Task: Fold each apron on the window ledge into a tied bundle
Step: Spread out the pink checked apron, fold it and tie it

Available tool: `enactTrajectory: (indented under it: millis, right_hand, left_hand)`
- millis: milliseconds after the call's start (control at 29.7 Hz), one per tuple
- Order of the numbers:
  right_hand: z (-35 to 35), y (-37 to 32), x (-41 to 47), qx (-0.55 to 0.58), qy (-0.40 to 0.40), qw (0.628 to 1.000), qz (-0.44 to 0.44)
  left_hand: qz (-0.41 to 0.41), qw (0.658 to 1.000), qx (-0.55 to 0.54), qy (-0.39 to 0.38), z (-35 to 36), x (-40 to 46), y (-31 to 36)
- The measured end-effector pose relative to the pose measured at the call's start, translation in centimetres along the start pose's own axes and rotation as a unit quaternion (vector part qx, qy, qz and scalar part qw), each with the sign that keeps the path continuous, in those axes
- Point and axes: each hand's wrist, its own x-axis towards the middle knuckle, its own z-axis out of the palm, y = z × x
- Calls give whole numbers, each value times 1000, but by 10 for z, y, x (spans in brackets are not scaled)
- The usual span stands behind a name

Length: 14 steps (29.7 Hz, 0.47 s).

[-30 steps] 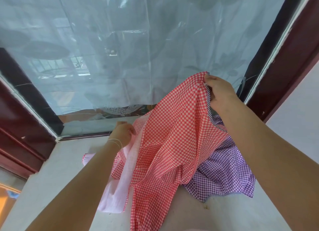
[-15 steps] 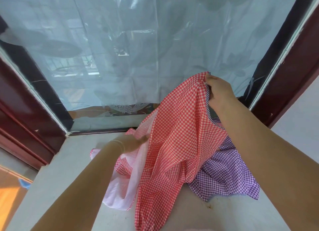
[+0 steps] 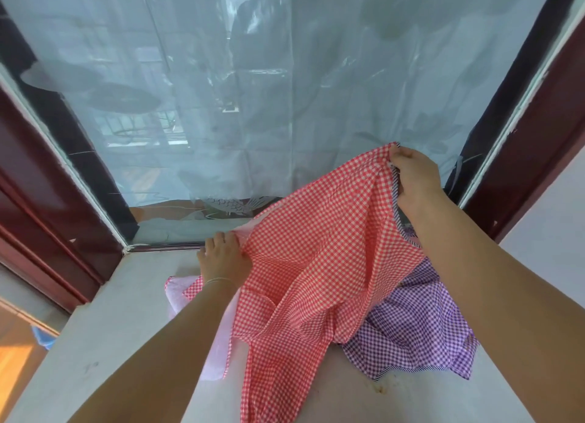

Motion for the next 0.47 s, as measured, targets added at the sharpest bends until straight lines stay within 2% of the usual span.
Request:
enactTrajectory:
  millis: [134,235,336,403,471]
  right_hand:
    - [-27,5,15,-44,20,999,-13]
    - [-41,15,19,-73,56,996,-17]
    - [-54,26,20,-80,78,994,-6]
    - [-61,32,23,-90,91,992,-3]
    - [-67,34,24,-97,104,990,1]
  left_hand:
    - [96,994,50,-30,-12,16,-22]
    - [113,988,39,-98,-17,21,-25]
    - [66,978,-82,-183,-22,24,-27]
    - [54,967,-151,-198,-23,27,-27]
    - [64,962,-173,-201,-23,27,-24]
